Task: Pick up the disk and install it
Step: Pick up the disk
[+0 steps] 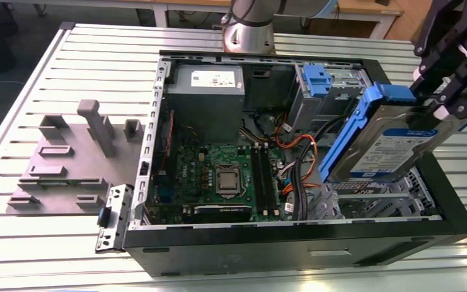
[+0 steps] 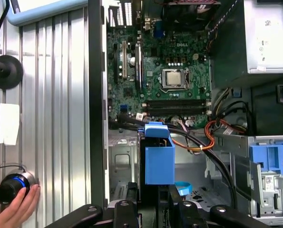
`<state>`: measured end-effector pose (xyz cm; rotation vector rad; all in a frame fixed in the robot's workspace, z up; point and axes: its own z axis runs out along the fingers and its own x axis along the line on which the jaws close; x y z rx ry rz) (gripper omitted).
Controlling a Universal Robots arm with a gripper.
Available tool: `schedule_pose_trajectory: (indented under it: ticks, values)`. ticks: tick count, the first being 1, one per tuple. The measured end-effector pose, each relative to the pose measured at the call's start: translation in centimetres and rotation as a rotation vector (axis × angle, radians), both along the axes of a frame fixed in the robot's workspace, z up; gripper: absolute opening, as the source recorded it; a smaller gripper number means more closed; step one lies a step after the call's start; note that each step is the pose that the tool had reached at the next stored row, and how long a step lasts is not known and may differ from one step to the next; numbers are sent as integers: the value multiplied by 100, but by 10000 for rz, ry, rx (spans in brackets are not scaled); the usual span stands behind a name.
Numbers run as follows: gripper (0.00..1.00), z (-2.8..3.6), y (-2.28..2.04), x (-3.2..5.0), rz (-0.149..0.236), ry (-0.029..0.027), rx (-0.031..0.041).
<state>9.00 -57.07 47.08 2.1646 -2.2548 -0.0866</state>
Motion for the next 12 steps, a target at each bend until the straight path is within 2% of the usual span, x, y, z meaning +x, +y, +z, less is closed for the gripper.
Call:
schedule_pose_trajectory:
  ticks: [5, 12]
  values:
    - [35, -10, 0, 145, 1, 0, 1]
    - [35, -62, -23, 193, 50, 0, -1]
